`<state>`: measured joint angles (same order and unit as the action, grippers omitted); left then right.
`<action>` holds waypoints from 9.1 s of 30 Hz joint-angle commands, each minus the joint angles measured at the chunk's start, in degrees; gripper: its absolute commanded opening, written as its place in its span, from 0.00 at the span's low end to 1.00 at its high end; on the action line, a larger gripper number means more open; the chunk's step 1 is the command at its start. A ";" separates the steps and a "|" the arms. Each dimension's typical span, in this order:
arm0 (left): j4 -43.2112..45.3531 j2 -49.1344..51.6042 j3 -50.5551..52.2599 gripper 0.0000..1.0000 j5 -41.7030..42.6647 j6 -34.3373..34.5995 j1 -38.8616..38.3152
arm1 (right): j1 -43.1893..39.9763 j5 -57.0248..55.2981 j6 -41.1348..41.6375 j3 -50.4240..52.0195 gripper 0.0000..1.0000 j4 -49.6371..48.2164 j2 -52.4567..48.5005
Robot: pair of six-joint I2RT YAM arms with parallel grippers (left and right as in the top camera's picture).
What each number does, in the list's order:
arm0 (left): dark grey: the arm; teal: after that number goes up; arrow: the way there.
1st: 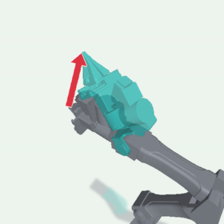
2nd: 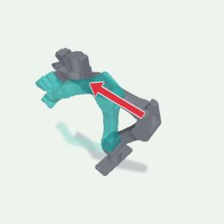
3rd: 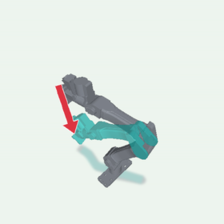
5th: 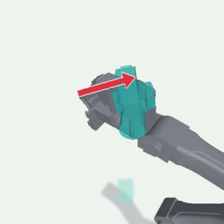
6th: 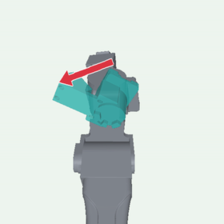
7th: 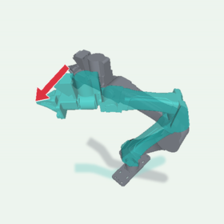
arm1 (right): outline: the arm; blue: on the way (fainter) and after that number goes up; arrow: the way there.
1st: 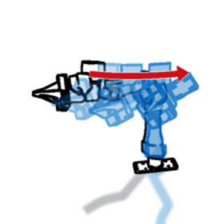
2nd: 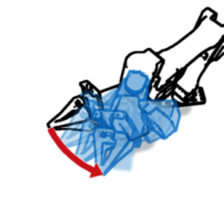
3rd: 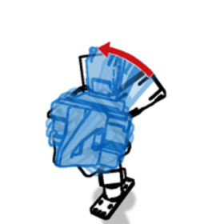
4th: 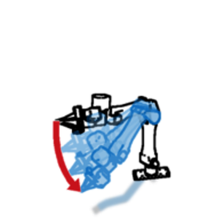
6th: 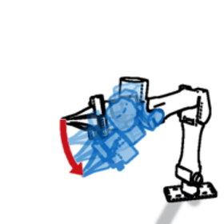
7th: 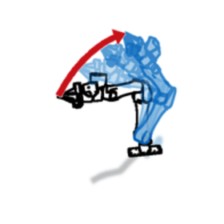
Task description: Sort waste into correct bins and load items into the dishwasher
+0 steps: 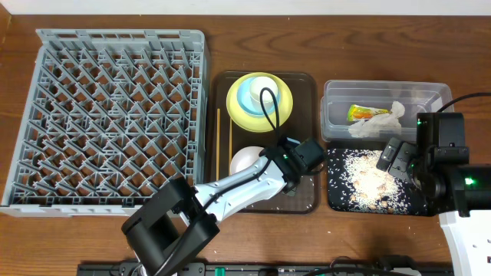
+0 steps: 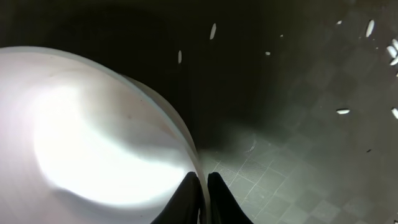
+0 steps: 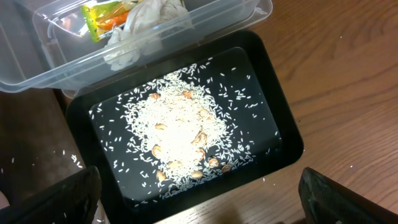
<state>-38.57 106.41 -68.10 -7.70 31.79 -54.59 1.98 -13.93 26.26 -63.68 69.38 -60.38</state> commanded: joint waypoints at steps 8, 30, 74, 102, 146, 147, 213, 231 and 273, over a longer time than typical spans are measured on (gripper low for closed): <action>1.79 0.28 0.22 0.08 -0.70 -2.49 -0.02 | -0.46 -0.39 -0.20 -0.31 0.99 0.07 -0.07; 0.35 -3.28 0.39 0.17 -0.28 -5.57 -0.15 | -0.46 -0.39 -0.20 -0.31 0.99 0.07 -0.04; -1.88 -18.38 -7.63 0.08 17.29 -13.70 13.29 | -0.46 -0.39 -0.20 -0.31 0.99 0.07 -0.04; -9.77 -25.07 2.86 0.07 46.64 -26.45 36.50 | -0.46 -0.39 -0.20 -0.31 0.99 0.07 -0.04; 19.91 1.05 9.07 0.08 -1.99 -16.65 0.02 | -0.46 -0.39 -0.20 -0.31 0.99 0.07 -0.04; 19.39 1.05 9.07 0.08 -1.99 -16.65 0.02 | -0.46 -0.39 -0.20 -0.31 0.99 0.07 -0.07; 93.94 12.22 -0.81 0.07 93.55 48.43 71.65 | -0.46 -0.39 -0.20 -0.31 0.99 0.07 -0.04; 94.18 12.22 2.54 0.17 97.85 43.43 76.06 | -0.46 -0.39 -0.20 -0.31 0.99 0.07 -0.07; 94.18 12.22 9.49 0.77 97.85 34.21 79.67 | -0.46 -0.39 -0.20 -0.31 0.99 0.07 -0.04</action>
<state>55.37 118.54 -58.98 89.27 67.44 24.40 1.98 -13.91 26.26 -63.68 69.41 -60.47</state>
